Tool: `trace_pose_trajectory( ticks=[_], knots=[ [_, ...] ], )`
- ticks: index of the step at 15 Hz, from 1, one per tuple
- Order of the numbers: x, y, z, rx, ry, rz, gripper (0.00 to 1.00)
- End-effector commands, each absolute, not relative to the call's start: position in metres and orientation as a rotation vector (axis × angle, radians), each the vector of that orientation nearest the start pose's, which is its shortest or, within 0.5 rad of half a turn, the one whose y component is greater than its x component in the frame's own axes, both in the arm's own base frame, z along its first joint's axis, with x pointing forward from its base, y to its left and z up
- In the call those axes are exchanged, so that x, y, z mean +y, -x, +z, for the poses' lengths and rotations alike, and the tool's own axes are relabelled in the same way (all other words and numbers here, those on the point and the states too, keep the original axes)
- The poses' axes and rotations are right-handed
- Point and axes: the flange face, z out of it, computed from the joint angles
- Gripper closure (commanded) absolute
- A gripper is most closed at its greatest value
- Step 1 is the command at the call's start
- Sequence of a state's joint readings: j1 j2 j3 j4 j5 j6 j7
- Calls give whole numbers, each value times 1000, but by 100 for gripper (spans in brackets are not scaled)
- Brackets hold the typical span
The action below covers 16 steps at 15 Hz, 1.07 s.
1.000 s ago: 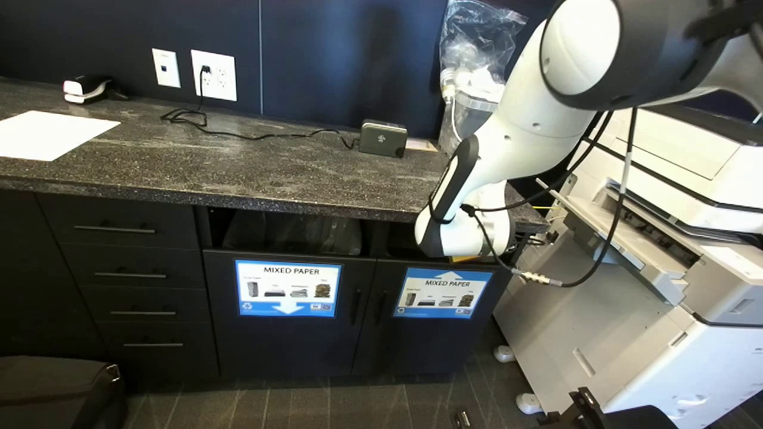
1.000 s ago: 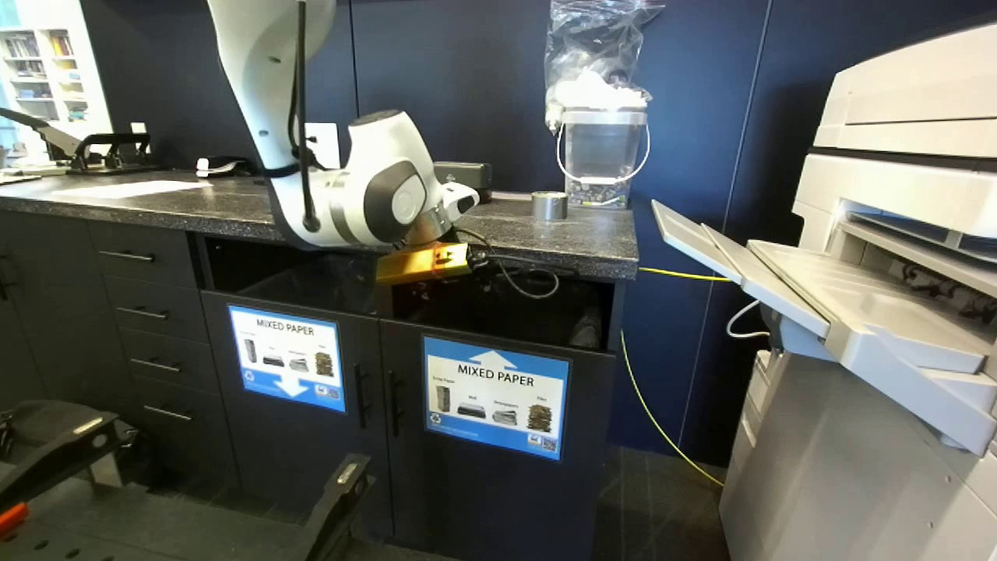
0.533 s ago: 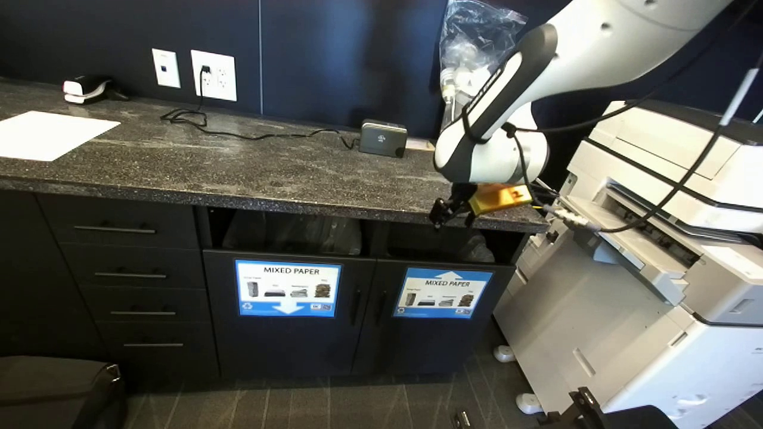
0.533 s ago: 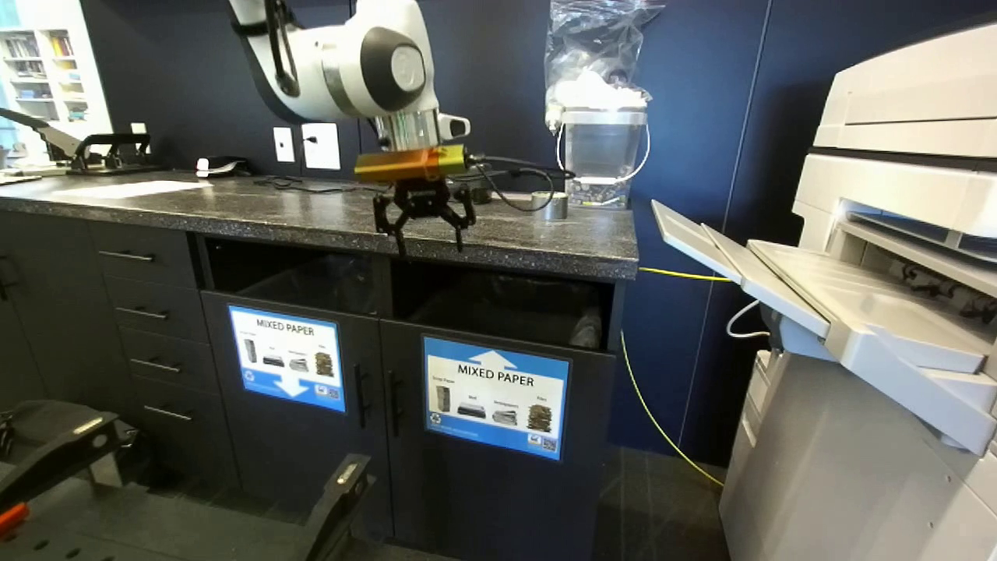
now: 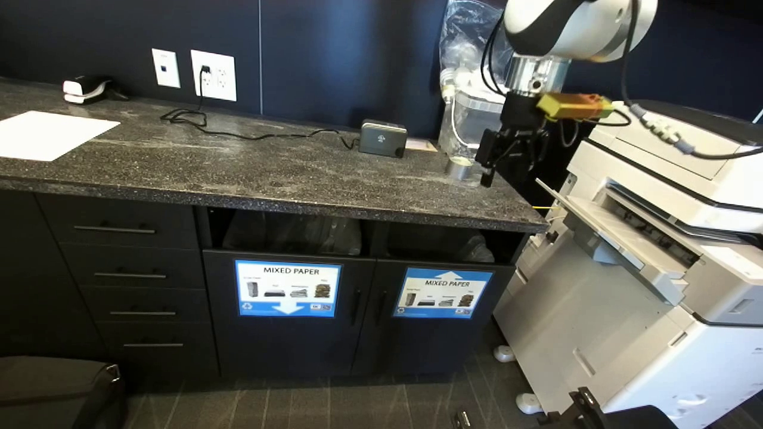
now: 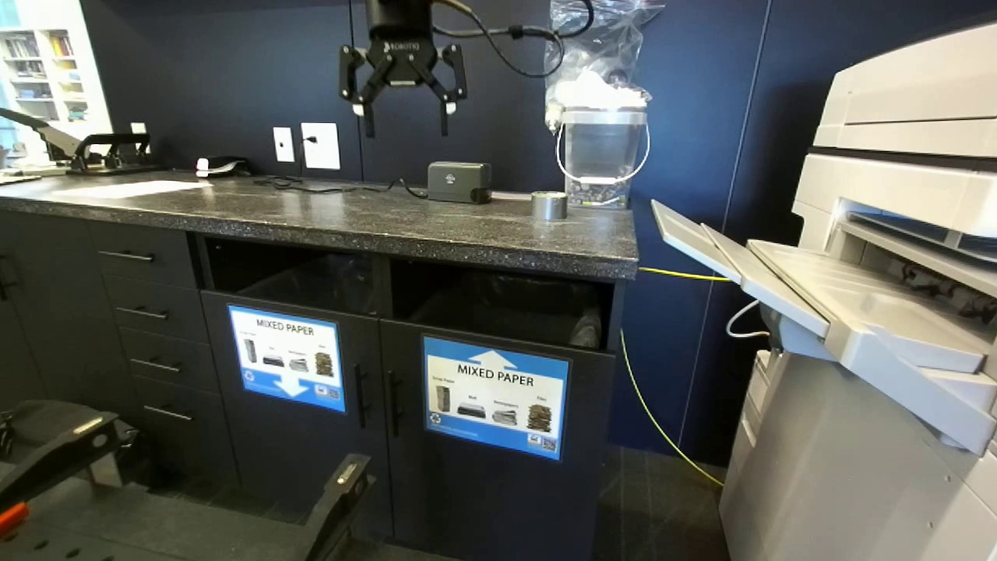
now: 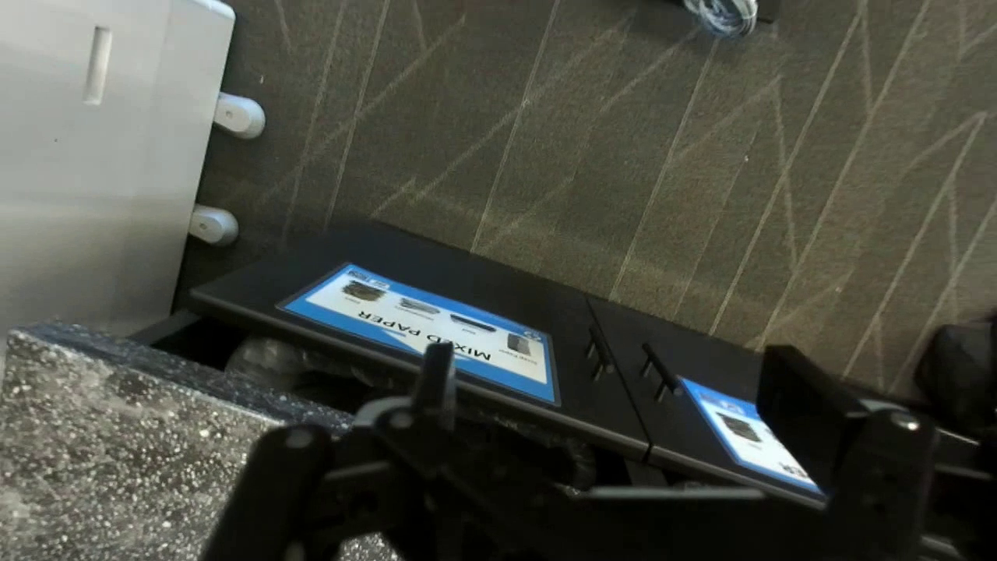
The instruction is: Put the two tissues into the rubbish can.
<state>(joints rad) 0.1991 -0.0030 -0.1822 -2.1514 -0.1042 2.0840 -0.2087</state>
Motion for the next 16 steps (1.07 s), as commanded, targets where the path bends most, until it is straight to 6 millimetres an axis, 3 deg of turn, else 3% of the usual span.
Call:
trace_pose_trajectory(
  ticks=[1,5,16],
  knots=[
    [8,-478,451,-366,3181,112,0],
    [12,-441,478,-263,3171,59,0],
    [-1,-363,497,-95,3172,-75,0]
  ],
)
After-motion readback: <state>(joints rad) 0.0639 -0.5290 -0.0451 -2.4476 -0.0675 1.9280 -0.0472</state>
